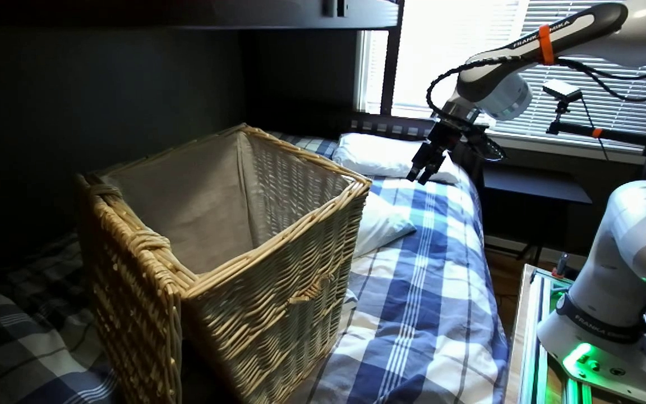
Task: Move the pillow to the right
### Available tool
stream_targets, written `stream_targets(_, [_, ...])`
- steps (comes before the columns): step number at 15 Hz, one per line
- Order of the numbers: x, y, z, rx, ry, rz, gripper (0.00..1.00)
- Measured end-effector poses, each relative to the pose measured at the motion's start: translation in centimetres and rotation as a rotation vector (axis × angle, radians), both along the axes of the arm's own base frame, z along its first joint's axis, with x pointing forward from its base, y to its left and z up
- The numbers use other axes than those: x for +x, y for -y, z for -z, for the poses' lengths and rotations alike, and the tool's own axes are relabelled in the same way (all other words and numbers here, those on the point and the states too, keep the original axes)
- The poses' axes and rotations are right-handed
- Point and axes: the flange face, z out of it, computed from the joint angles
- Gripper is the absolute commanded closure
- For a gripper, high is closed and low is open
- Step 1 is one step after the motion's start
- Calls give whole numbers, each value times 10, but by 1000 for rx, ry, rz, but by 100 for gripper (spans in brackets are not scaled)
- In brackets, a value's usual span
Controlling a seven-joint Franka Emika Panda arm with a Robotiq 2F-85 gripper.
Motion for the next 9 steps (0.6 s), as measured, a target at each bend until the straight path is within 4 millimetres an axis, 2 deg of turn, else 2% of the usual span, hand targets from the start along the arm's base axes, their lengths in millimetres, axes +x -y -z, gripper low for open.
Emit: stream_targets(9, [-1, -1, -4, -2, 10, 0, 0])
